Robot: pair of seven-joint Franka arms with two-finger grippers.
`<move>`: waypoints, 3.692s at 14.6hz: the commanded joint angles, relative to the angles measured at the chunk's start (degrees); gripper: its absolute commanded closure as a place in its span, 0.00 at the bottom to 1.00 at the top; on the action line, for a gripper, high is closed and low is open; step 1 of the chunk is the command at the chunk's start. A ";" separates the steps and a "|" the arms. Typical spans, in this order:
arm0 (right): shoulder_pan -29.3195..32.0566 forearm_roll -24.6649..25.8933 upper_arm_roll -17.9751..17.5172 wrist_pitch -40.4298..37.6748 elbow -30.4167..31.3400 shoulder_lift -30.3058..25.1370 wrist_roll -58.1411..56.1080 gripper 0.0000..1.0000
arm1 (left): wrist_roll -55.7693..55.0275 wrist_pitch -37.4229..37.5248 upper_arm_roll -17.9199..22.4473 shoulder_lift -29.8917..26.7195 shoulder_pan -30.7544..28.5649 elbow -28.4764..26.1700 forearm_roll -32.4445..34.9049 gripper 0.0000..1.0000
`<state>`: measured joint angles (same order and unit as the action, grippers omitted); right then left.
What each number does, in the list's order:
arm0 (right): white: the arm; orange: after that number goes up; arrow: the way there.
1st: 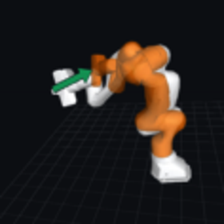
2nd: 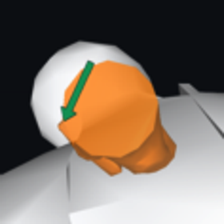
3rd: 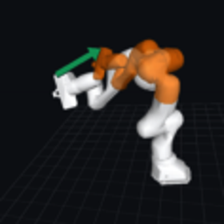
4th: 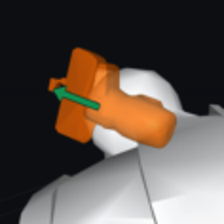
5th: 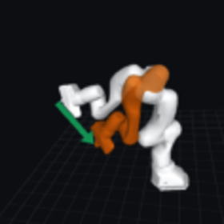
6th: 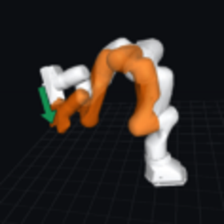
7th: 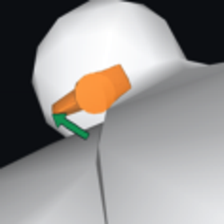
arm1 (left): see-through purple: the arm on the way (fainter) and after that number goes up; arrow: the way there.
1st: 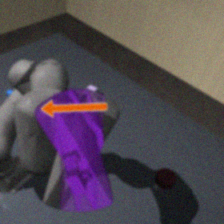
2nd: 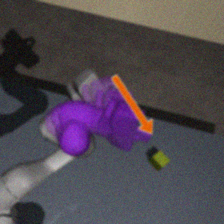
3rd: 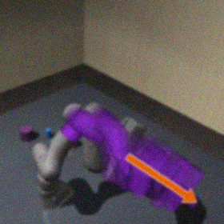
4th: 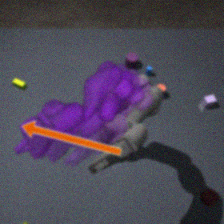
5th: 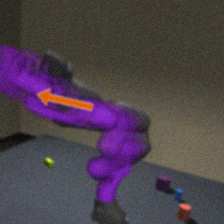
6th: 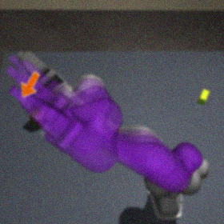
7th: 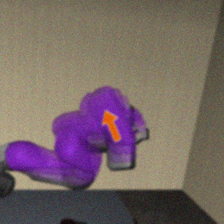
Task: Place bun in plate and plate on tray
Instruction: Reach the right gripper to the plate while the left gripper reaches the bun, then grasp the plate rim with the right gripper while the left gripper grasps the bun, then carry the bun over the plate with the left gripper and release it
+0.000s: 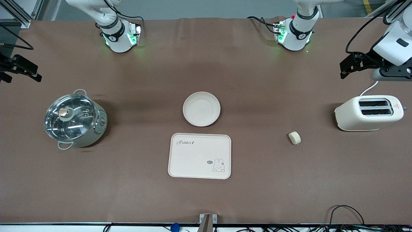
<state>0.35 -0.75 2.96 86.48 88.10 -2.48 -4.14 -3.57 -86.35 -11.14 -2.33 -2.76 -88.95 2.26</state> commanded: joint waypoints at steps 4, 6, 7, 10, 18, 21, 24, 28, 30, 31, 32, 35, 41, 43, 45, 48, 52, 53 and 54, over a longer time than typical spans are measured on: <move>-0.26 -0.57 -0.15 -0.35 0.49 -0.68 0.45 0.00 | 0.76 0.84 -0.11 0.21 0.29 0.53 -0.68 0.00; -0.96 -2.58 -0.15 -0.18 2.24 -0.60 0.98 0.00 | 0.67 0.84 -0.11 2.14 0.03 1.93 -1.02 0.00; -2.01 -3.03 -0.24 0.61 3.73 -0.60 1.94 0.00 | 0.41 0.75 -0.11 3.28 0.03 2.11 -1.20 0.00; -9.55 -3.47 -0.24 8.84 11.35 0.36 13.59 0.00 | -1.78 -1.26 -0.11 6.80 0.29 1.24 -1.29 0.00; -26.08 -10.75 -0.33 42.49 21.84 17.49 27.68 0.00 | -16.54 -27.78 -2.04 11.45 0.21 -19.32 -1.03 0.00; -32.07 -15.59 -0.33 58.40 28.68 21.28 29.45 0.00 | -18.92 -37.62 -2.04 16.55 0.03 -23.10 -0.67 0.00; -35.59 -15.69 -0.33 63.01 31.77 23.22 29.46 0.00 | -21.91 -48.79 -2.04 21.82 0.03 -26.27 -0.32 0.00; -38.49 -15.78 -0.33 66.00 35.29 23.31 29.46 0.00 | -22.62 -57.24 -1.86 28.85 0.03 -26.10 1.25 0.01; -39.02 -15.78 -0.33 66.09 35.82 23.48 29.46 0.00 | -22.62 -58.75 -1.43 31.41 -0.32 -25.49 3.97 0.05; -39.72 -15.86 -0.33 66.44 35.82 24.10 29.46 0.00 | -22.62 -59.45 -1.25 32.29 -0.49 -25.31 5.55 0.06; -40.42 -15.95 -0.33 67.23 35.82 24.88 29.54 0.00 | -22.71 -59.89 -1.16 32.99 -0.84 -25.05 6.00 0.09; -41.13 -16.04 -0.33 69.60 35.47 27.61 29.54 0.00 | -22.71 -59.98 -1.25 35.19 -2.08 -23.47 6.09 0.32; -42.19 -16.04 -0.33 71.63 34.86 29.55 29.54 0.00 | -26.20 -59.37 -1.95 35.29 -1.03 -22.58 6.18 0.69; -42.19 -16.22 -0.33 72.94 34.59 30.60 29.63 0.00 | -30.07 -58.93 -3.09 34.32 0.46 -22.93 6.09 0.69; -42.45 -16.22 -0.41 72.95 34.42 30.61 29.80 0.00 | -35.51 -55.43 -6.24 33.27 1.00 -22.50 6.09 0.69; -42.54 -16.22 -0.41 73.04 34.42 31.22 29.89 0.00 | -46.84 -54.54 -13.27 32.83 1.26 -22.06 6.09 0.68; -42.54 -16.22 -0.33 72.95 33.80 31.31 29.89 0.01 | -61.77 -54.54 -16.37 34.14 9.14 -19.61 6.01 0.68; -42.54 -16.22 -0.33 72.95 33.45 31.31 30.24 0.03 | -66.86 -54.54 -16.28 35.71 12.48 -17.77 6.01 0.68; -42.63 -16.22 -0.33 72.95 33.36 31.31 30.77 0.05 | -70.57 -54.54 -16.19 37.12 14.77 -16.10 6.09 0.68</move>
<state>-41.32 -15.67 2.10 159.08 122.16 28.58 25.56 -66.82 -142.04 -27.76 31.99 7.29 -109.14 7.49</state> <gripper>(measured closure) 0.013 0.674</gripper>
